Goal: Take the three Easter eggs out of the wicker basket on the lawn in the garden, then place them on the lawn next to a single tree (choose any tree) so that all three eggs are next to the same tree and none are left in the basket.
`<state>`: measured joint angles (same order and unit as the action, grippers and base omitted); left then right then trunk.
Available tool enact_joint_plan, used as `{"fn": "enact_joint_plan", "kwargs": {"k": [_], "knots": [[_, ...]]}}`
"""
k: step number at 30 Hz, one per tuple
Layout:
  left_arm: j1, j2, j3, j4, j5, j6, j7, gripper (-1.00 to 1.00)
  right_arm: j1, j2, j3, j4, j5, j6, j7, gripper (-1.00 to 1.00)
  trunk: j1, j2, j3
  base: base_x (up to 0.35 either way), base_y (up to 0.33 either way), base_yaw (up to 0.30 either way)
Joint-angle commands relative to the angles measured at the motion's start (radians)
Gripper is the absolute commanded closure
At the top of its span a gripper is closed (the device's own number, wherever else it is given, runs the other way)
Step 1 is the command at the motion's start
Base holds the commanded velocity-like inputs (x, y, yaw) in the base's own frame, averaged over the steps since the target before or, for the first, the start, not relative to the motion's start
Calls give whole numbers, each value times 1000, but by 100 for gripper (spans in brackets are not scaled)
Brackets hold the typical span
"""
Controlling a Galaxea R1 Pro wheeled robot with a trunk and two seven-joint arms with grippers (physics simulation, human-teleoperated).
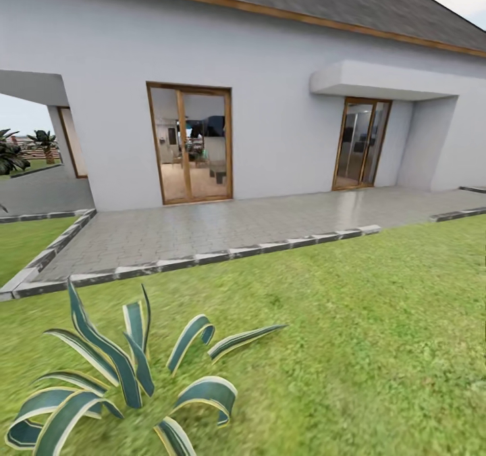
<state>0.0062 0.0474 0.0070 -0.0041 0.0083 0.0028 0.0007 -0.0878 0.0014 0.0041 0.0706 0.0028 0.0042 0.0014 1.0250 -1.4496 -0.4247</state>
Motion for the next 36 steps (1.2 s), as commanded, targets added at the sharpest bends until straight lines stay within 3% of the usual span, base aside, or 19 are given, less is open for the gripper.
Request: {"fn": "enact_joint_plan", "kwargs": {"k": [1, 10, 36], "knots": [[0, 0, 1, 0, 1, 0, 0, -100, -1, 0, 0, 2, 0, 0, 0, -100, 0, 0, -1, 0, -276, 1], [0, 0, 0, 0, 1, 0, 1, -100, -1, 1, 1, 3, 0, 0, 0, -100, 0, 0, -1, 0, -149, 49], [0, 0, 1, 0, 2, 0, 1, -100, -1, 2, 1, 3, 0, 0, 0, -100, 0, 0, -1, 6, -22, 230]]}}
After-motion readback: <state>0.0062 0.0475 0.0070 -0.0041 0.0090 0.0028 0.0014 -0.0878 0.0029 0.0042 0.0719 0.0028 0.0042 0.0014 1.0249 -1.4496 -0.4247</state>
